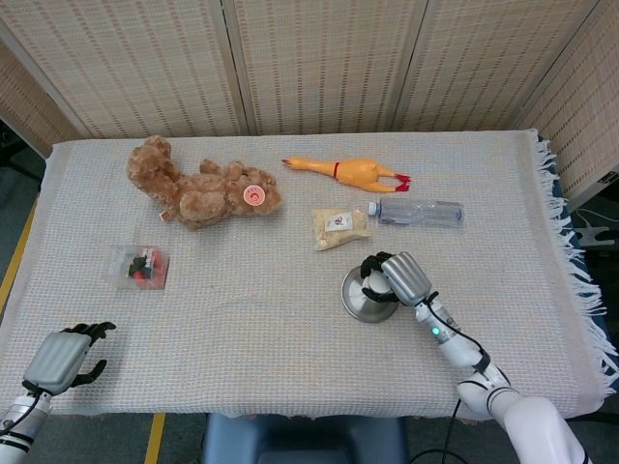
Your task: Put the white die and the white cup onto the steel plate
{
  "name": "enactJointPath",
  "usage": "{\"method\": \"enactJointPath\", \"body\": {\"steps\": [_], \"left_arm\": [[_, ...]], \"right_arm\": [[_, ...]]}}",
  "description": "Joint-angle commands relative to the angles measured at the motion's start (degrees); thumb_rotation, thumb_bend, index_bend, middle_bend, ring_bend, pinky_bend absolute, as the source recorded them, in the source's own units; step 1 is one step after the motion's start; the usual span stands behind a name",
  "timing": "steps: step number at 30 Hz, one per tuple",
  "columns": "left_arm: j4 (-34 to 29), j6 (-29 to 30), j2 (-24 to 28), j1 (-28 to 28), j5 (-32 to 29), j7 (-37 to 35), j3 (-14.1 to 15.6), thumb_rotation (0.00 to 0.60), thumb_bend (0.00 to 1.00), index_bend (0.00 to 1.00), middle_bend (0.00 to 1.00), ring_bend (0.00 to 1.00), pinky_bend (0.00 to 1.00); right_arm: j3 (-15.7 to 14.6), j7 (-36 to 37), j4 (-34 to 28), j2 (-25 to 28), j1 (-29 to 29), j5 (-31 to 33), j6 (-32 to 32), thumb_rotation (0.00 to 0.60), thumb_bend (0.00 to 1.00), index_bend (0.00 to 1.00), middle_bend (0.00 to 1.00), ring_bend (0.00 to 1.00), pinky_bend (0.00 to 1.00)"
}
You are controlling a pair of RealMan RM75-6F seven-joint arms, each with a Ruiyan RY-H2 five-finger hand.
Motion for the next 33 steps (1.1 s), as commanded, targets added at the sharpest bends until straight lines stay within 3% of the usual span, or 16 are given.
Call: {"method": "enactJointPath", "body": {"steps": [1, 15, 22, 28, 33], "left_arm": [[0.0, 0.0, 0.0, 0.0, 0.0, 0.0, 0.0, 0.6, 0.36, 0.24, 0.33, 0.3, 0.45], [0.1, 0.0, 0.0, 0.0, -0.1, 0.0, 0.0, 0.6, 0.36, 0.24, 0.33, 0.3, 0.45], [-0.1, 0.1, 0.1, 0.0, 0.0, 0.0, 0.0, 0.6, 0.36, 0.24, 0.33, 0.3, 0.45], [-0.2, 0.2, 0.2, 0.1, 0.0, -0.2, 0.0, 0.6, 0.36, 0.24, 0.33, 0.3, 0.45], [-0.2, 0.0, 0.1, 0.0, 0.1, 0.0, 0.0, 0.6, 0.36, 0.24, 0.33, 0.3, 0.45]], "right_arm": [[-1.0, 7.0, -2.7, 1.4, 0.2, -0.3, -2.0, 0.6, 0.16, 0.53, 0.52, 0.54, 0.68], [-0.1, -0.7, 5.6, -1.9, -0.7, -1.3, 8.9, 0.6, 0.16, 0.53, 0.53, 0.54, 0.68], [0.6, -7.5, 1.3, 0.8, -2.8, -1.1, 15.7, 0.6, 0.16, 0.53, 0.53, 0.54, 0.68], [0.8, -12.9, -3.8, 4.8, -6.1, 0.7, 15.0, 0.6, 0.16, 0.53, 0.53, 0.54, 0.68], [1.4, -11.5, -6.0, 8.3, -8.7, 3.7, 10.7, 0.6, 0.16, 0.53, 0.53, 0.54, 0.68]]}}
